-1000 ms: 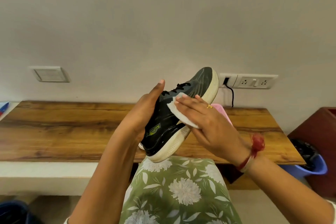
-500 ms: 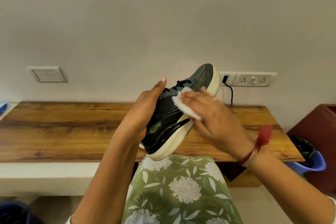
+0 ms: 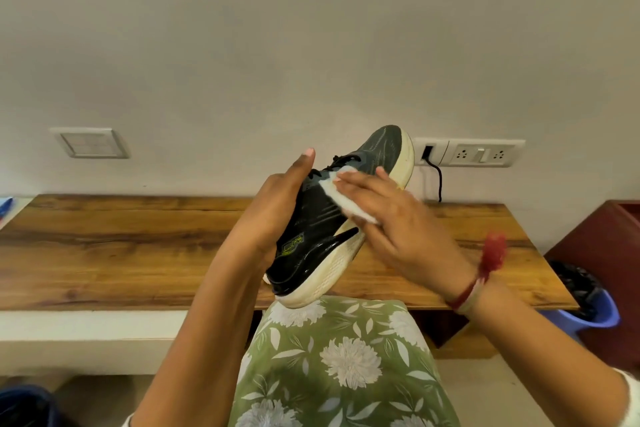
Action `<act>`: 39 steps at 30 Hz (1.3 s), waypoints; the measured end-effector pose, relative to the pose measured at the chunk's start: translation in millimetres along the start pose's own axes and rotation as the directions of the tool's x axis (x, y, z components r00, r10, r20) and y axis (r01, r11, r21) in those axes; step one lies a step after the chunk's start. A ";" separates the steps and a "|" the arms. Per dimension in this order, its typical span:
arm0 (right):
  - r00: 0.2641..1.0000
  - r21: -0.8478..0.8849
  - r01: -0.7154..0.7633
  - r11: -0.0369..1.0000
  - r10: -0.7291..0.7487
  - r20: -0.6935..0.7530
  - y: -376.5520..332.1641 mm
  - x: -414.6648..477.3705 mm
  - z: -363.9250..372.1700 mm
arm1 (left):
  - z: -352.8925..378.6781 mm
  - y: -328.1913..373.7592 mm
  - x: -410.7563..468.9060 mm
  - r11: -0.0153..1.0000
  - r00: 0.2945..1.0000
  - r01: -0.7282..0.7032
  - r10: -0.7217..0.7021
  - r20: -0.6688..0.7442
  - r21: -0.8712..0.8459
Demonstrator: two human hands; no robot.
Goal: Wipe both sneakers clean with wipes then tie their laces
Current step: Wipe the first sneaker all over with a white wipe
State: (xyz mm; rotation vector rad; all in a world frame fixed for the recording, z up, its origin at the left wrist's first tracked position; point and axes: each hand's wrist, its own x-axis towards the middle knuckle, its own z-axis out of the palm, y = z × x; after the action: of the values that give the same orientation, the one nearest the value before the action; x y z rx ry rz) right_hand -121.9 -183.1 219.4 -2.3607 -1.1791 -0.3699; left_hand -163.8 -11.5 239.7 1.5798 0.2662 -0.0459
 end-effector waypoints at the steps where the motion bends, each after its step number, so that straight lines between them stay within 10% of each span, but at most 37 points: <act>1: 1.000 0.038 0.016 0.999 -0.017 0.006 -5.0 -0.8 3.4 | 0.0 -0.2 0.5 1.000 1.000 -0.008 0.008 0.004 -0.009; 13: 0.995 -0.148 -0.085 0.985 0.076 -0.070 -5.6 3.3 2.7 | -2.2 -2.5 3.0 0.997 0.998 -0.018 0.022 0.062 -0.071; 18: 0.997 0.046 -0.027 0.999 0.030 -0.069 -23.5 -2.4 6.3 | -2.9 -9.9 7.9 0.995 0.996 -0.024 0.032 0.081 -0.097; 23: 0.870 0.305 -0.189 0.933 0.303 -0.388 10.6 4.9 -21.0 | -10.3 -5.6 5.8 0.988 0.991 0.062 -0.043 0.129 -0.145; 28: 0.952 -0.024 -0.129 0.991 0.117 -0.283 5.3 -5.6 1.6 | -13.1 -3.3 6.2 0.970 0.990 0.104 -0.080 0.114 -0.222; 34: 0.984 0.005 0.169 0.986 -0.169 -0.057 -8.2 -24.6 23.0 | -15.8 -4.3 6.7 0.943 0.982 0.163 -0.127 0.139 -0.290; 39: 0.975 -0.053 0.157 0.986 -0.163 -0.151 -7.2 -16.2 22.2 | -13.1 0.1 7.7 0.949 0.974 0.160 -0.108 0.197 -0.270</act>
State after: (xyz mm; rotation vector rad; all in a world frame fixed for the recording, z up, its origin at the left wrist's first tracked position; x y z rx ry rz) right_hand -136.6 -178.8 195.5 -2.2314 -1.3016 -0.6258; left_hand -158.1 2.5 238.7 1.2599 0.2277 -0.2458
